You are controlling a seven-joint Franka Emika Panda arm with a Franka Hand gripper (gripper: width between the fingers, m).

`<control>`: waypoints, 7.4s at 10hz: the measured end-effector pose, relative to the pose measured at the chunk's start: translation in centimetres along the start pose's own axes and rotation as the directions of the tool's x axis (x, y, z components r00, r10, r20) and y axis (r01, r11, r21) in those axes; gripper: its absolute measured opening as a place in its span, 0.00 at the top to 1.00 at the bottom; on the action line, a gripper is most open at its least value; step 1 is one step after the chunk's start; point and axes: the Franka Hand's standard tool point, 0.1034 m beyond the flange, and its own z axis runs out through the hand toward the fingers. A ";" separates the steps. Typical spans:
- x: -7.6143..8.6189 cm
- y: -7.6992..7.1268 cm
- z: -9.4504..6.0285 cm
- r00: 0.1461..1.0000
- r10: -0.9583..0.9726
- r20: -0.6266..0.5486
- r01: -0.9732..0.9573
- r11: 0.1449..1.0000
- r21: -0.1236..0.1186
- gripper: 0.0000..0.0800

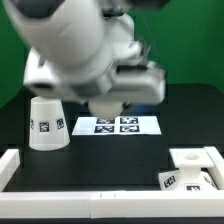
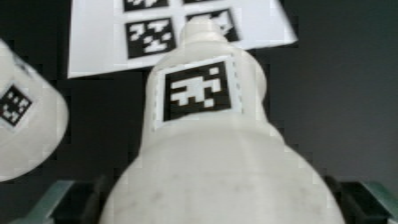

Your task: Assemble lamp

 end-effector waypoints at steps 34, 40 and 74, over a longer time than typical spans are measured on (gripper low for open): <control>5.7 -12.4 -2.5 0.211 -0.169 -0.963 0.114 0.982 -0.148 0.20; 5.2 -12.2 -3.7 0.428 -0.163 -0.889 0.102 0.986 -0.132 0.13; 5.6 -13.2 -2.8 0.620 0.098 -0.779 -0.072 0.995 0.068 0.13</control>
Offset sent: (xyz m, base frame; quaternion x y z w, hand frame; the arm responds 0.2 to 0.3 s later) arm 0.0000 0.0000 0.0000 0.0000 0.1296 0.0000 0.9916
